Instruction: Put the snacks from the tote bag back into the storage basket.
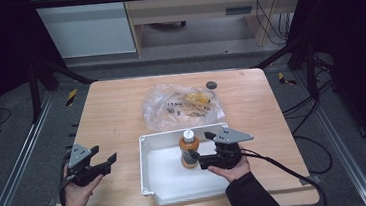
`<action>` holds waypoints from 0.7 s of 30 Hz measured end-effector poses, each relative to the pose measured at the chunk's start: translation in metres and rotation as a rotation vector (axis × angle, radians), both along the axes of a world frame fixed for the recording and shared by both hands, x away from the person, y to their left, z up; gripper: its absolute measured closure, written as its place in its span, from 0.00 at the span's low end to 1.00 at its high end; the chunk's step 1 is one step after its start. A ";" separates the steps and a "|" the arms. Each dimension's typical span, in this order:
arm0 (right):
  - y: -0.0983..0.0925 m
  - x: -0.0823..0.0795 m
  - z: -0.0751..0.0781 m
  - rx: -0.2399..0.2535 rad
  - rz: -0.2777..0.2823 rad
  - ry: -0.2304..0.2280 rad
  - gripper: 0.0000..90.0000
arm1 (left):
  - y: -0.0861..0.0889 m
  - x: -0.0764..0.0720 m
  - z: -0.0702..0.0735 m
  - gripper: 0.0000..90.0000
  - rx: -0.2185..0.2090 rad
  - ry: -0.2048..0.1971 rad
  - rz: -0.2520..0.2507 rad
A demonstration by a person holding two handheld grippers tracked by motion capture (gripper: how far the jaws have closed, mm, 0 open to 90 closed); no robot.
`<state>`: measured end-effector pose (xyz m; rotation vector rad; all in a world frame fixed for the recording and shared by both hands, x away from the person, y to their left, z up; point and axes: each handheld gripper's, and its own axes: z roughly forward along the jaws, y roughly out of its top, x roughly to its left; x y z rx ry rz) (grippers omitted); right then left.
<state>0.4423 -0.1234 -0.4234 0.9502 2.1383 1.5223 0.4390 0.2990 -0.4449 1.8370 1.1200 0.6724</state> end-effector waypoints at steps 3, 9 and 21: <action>-0.009 -0.003 0.000 0.011 -0.005 0.003 0.20 | 0.000 0.000 0.000 0.30 -0.004 -0.001 -0.001; -0.033 -0.006 0.001 0.018 -0.037 0.008 0.19 | 0.000 0.000 0.000 0.30 0.000 0.000 -0.003; -0.089 -0.001 0.000 0.046 -0.176 0.017 0.18 | 0.001 0.000 0.000 0.30 0.000 -0.001 -0.002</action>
